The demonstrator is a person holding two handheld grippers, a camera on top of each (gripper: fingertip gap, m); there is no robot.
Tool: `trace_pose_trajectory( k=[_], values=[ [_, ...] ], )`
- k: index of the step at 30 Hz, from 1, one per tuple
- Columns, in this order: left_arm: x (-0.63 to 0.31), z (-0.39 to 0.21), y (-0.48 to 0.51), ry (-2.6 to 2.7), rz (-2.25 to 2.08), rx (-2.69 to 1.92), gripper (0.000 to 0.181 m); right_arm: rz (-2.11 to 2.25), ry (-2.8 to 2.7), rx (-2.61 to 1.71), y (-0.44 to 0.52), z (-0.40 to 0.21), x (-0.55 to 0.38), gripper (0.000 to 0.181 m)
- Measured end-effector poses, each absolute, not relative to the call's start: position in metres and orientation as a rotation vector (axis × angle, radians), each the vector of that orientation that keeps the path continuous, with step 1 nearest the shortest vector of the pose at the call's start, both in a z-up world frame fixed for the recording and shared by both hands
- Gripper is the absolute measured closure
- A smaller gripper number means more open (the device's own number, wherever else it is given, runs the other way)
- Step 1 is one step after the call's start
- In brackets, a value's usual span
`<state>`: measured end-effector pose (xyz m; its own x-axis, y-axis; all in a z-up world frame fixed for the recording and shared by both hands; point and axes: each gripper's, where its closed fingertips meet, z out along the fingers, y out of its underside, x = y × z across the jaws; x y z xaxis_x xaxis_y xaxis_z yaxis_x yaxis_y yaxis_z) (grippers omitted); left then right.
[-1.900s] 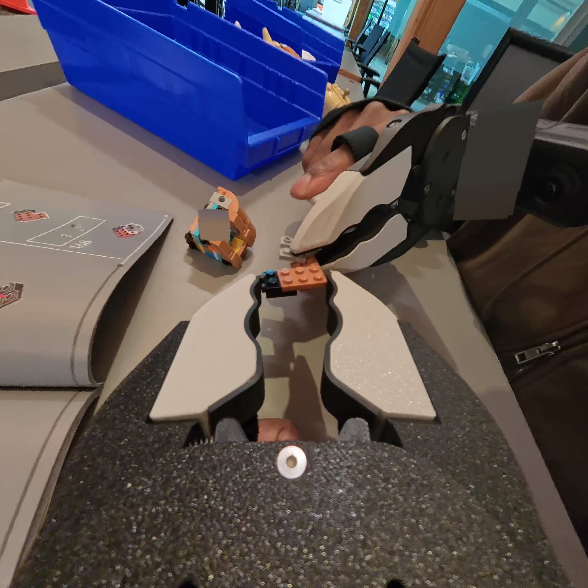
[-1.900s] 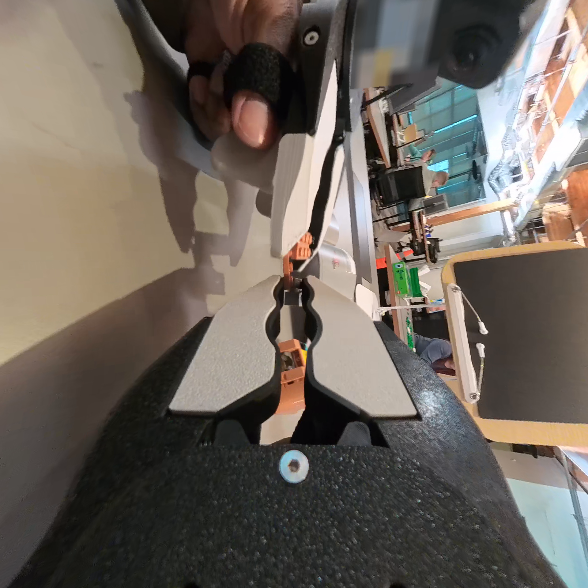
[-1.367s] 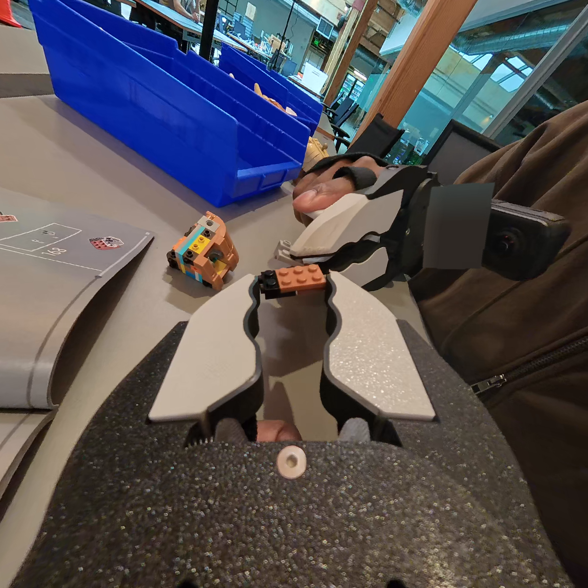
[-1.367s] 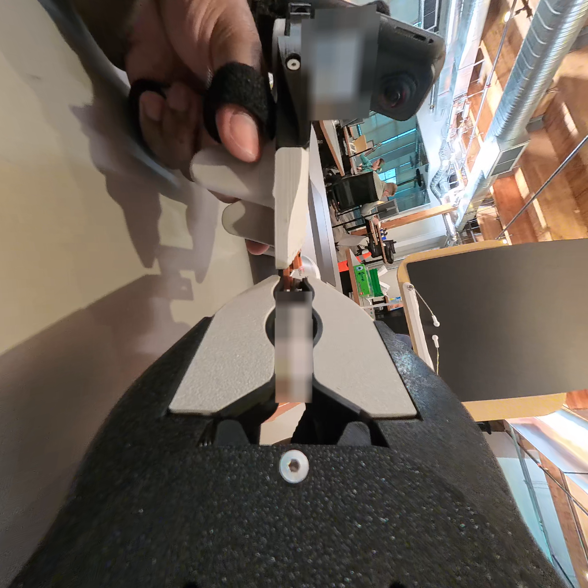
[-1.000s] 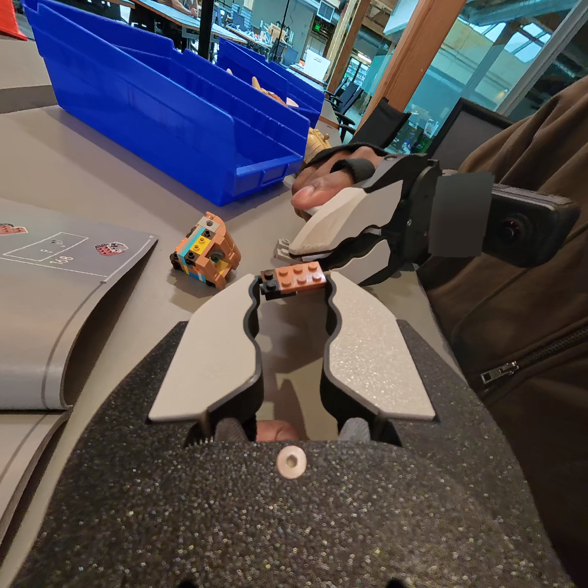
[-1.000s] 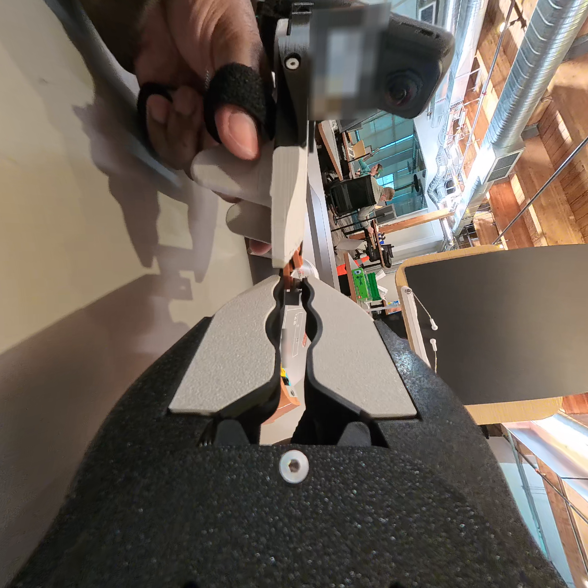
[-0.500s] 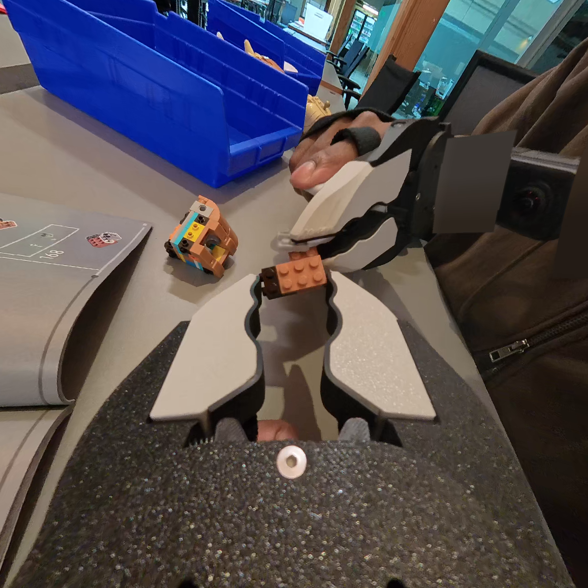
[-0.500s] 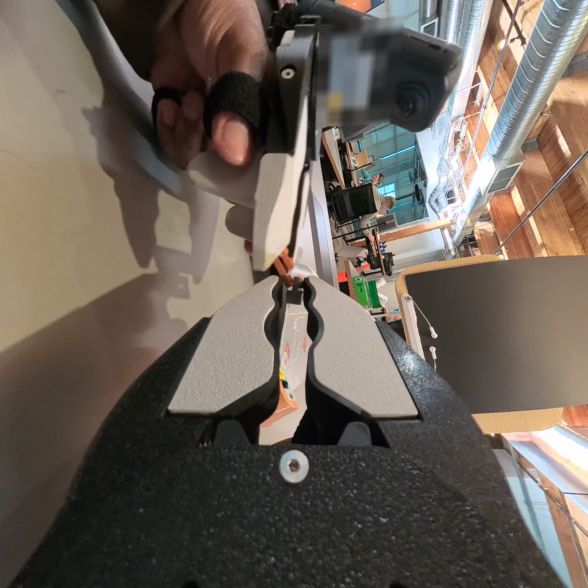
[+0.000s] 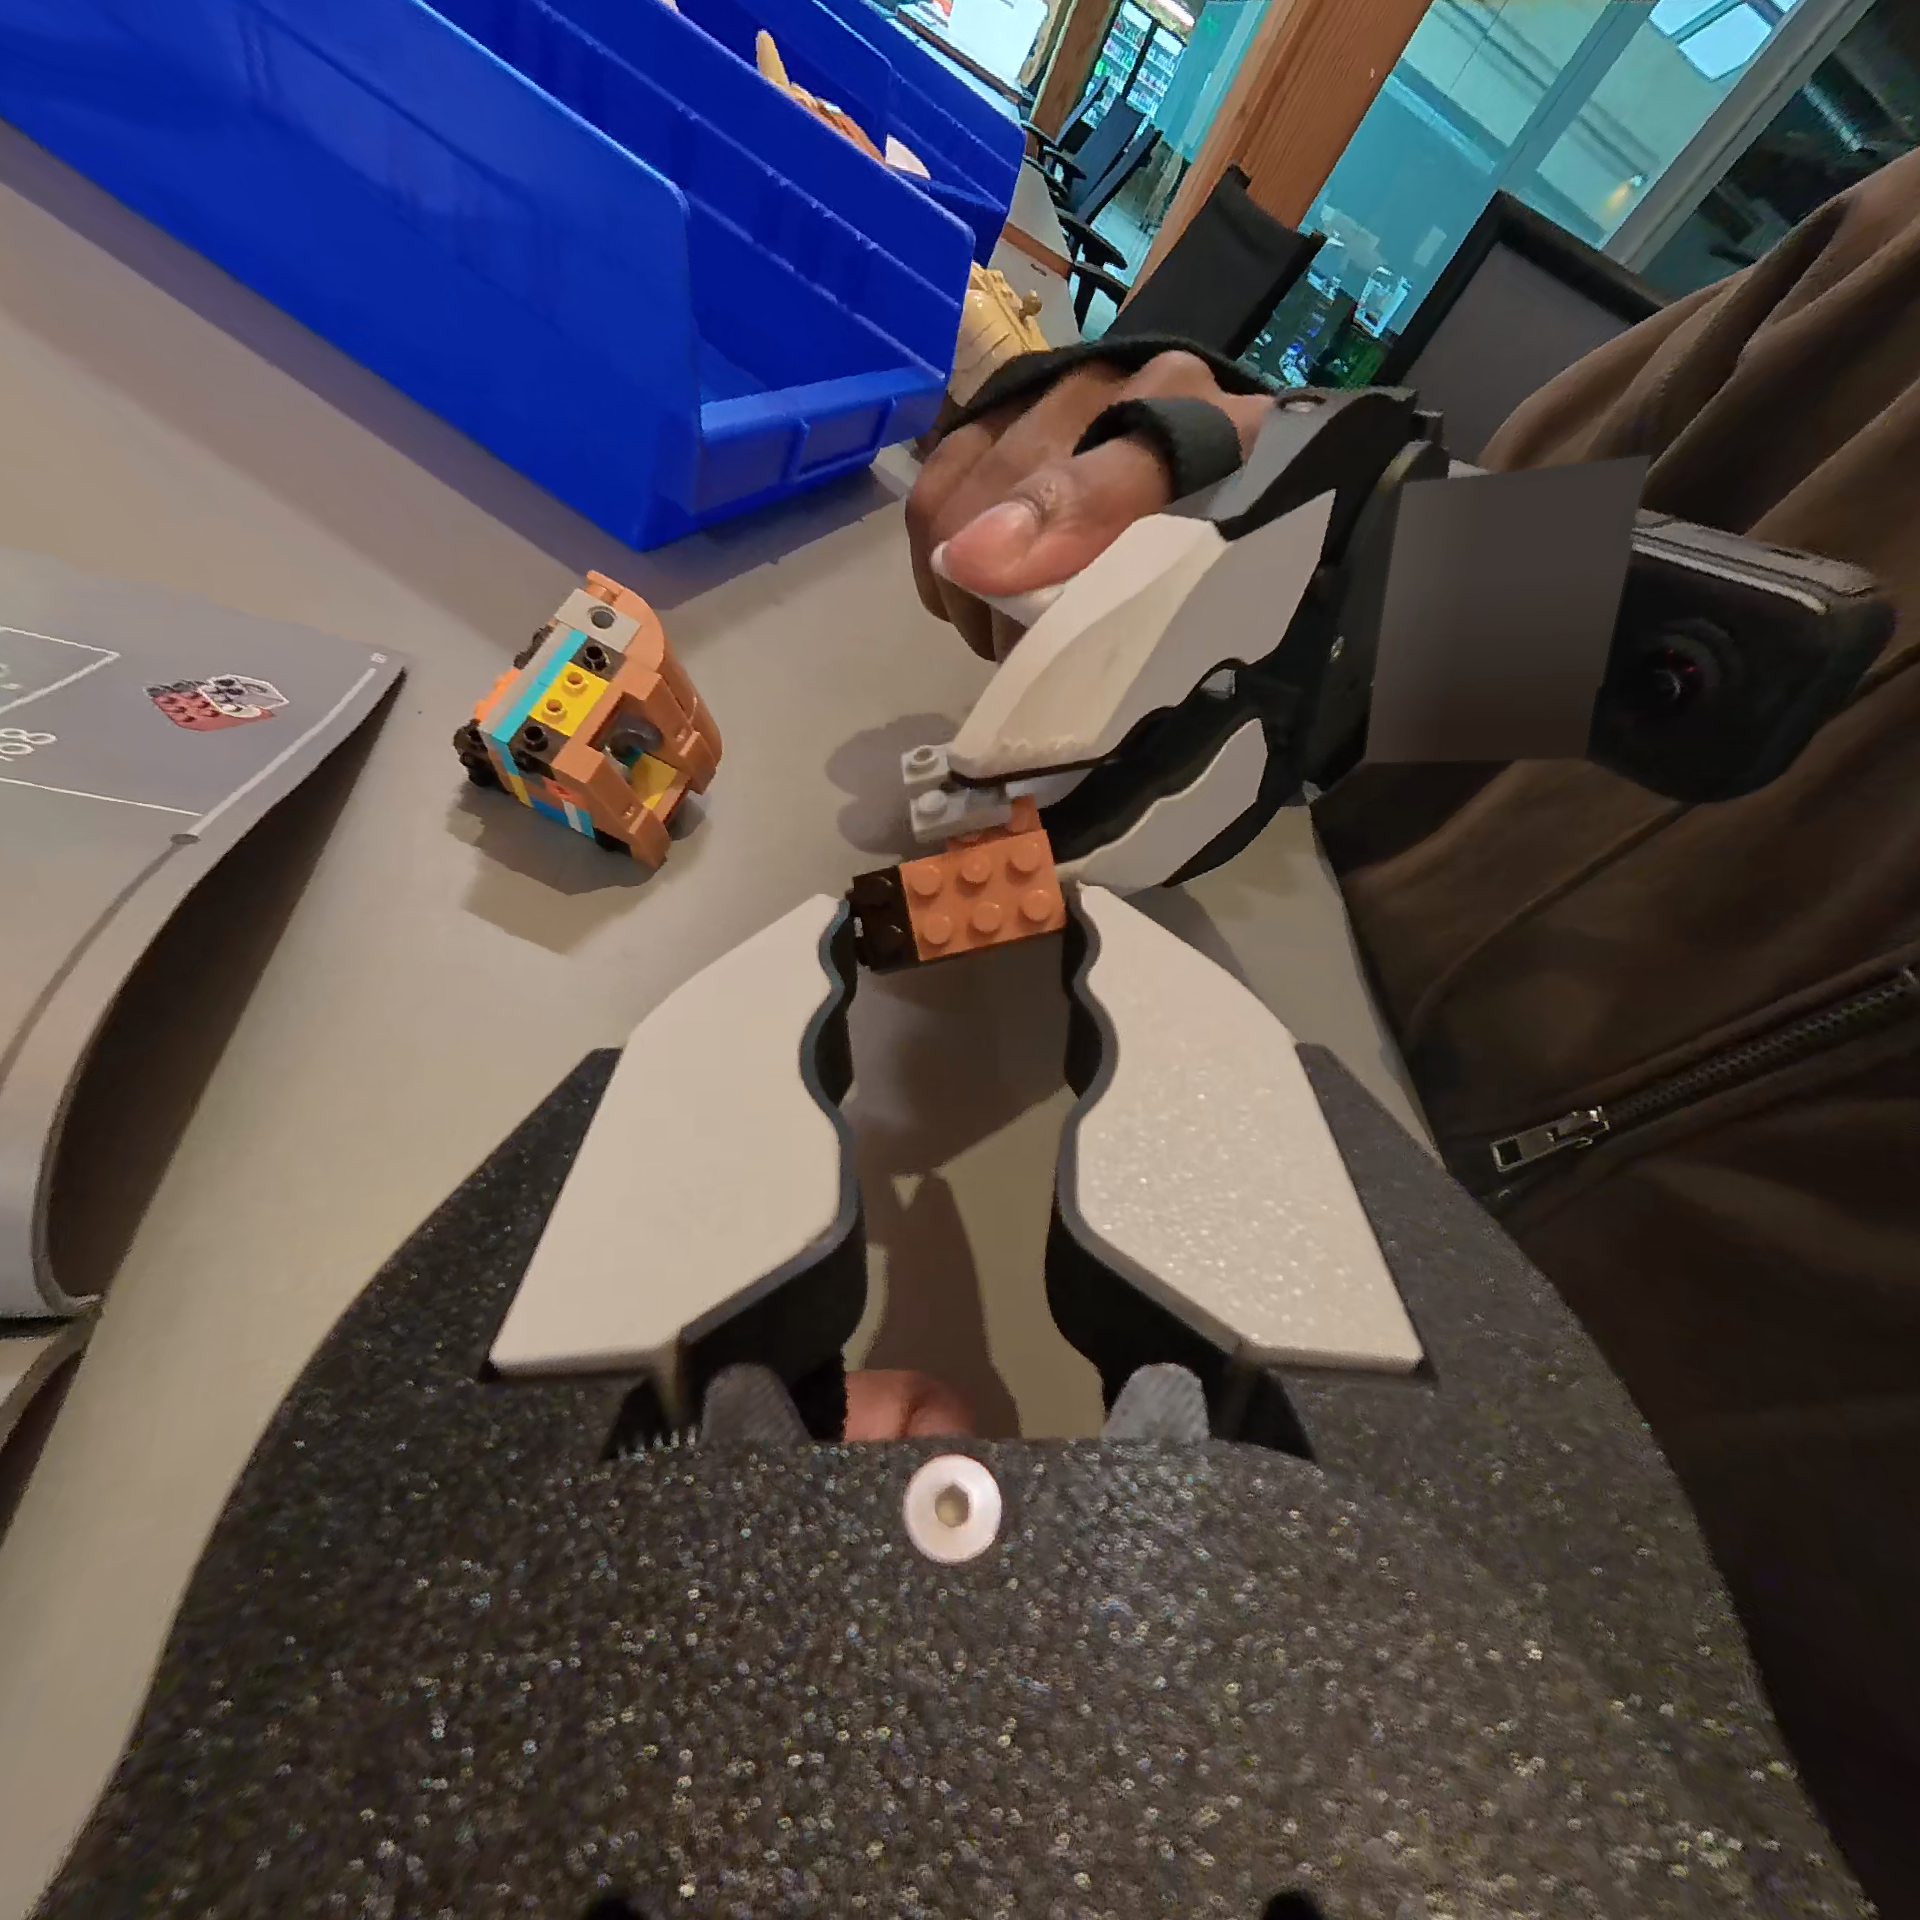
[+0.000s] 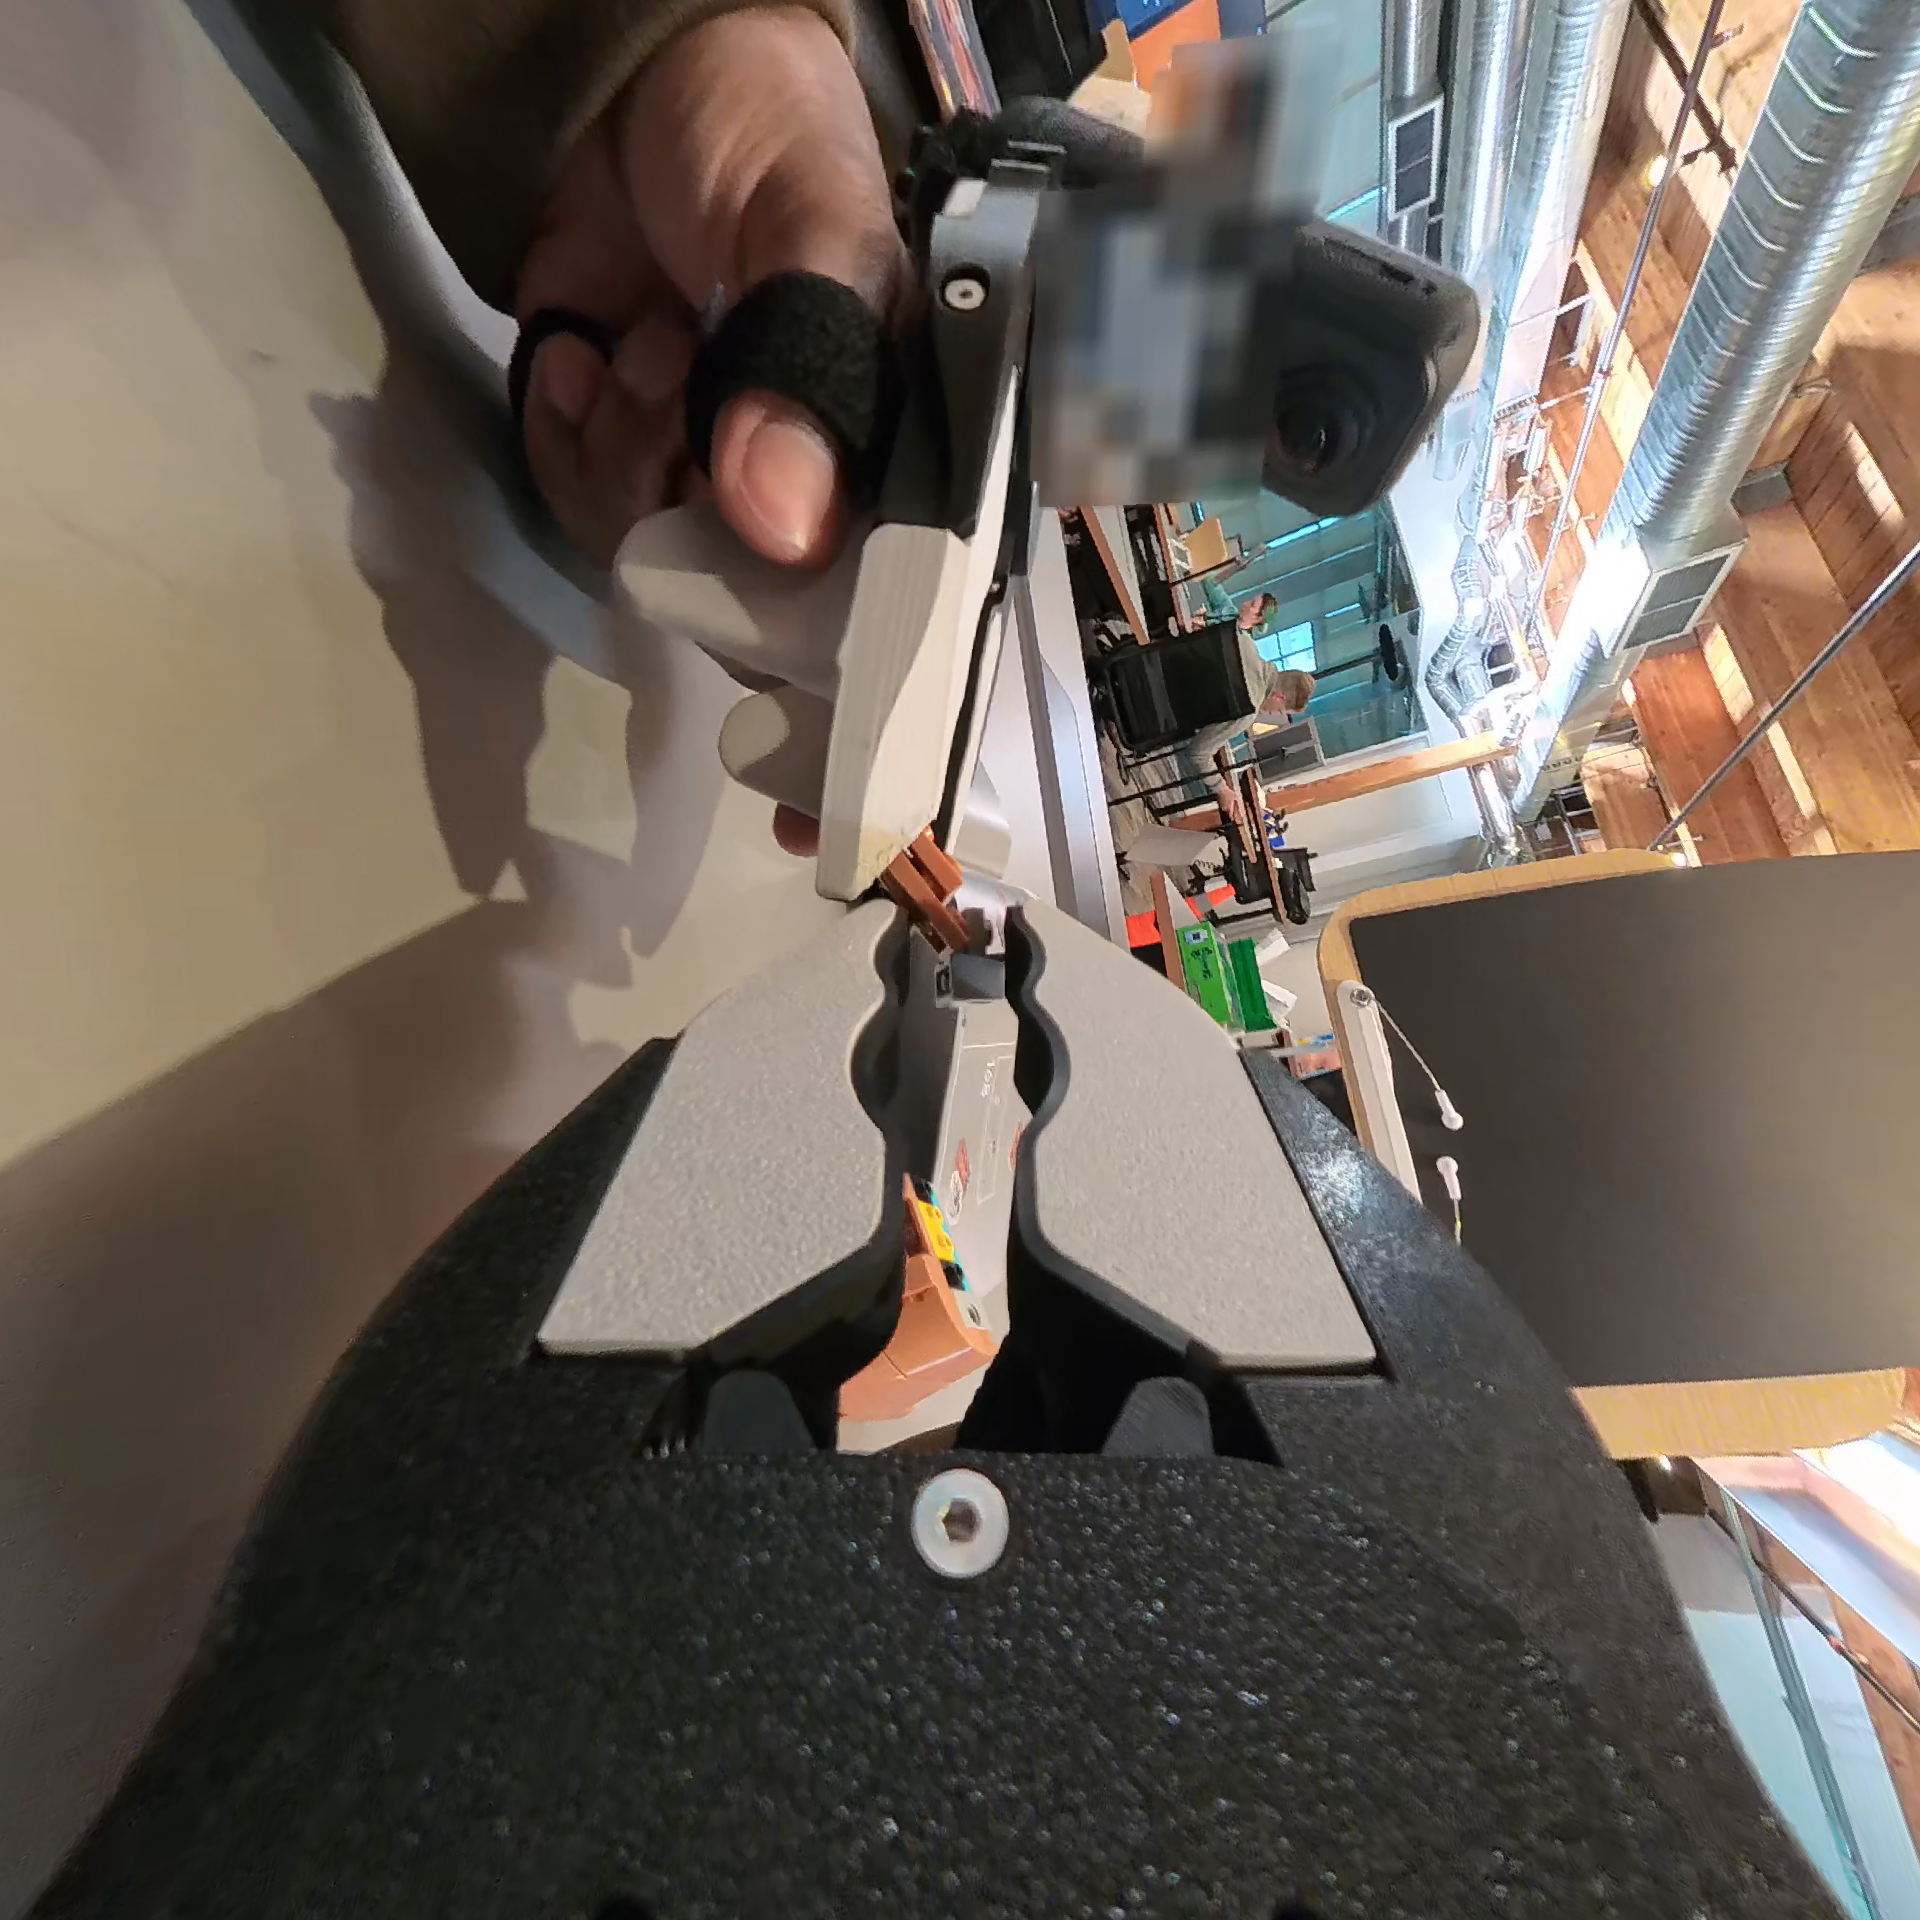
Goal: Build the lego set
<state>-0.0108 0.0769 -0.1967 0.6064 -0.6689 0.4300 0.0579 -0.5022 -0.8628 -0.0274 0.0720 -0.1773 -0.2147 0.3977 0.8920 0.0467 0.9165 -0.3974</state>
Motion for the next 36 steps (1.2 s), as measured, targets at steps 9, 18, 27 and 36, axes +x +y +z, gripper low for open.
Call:
trace_pose_trajectory(
  k=[9, 18, 27, 36],
  values=[
    [-0.007, -0.203, 0.07, 0.492, -1.04, -1.965, 0.143, 0.348, -1.824, -0.293, 0.064, -0.186, -0.025, 0.167],
    [-0.003, -0.209, 0.063, 0.504, -1.097, -2.021, 0.143, 0.38, -1.885, -0.239, 0.057, -0.193, -0.021, 0.168],
    [0.001, -0.217, 0.057, 0.565, -1.072, -2.074, 0.143, 0.415, -1.967, -0.211, 0.053, -0.201, -0.016, 0.173],
    [-0.012, -0.207, 0.062, 0.63, -0.888, -2.0, 0.14, 0.525, -1.995, -0.415, 0.063, -0.203, -0.021, 0.173]
  ],
)
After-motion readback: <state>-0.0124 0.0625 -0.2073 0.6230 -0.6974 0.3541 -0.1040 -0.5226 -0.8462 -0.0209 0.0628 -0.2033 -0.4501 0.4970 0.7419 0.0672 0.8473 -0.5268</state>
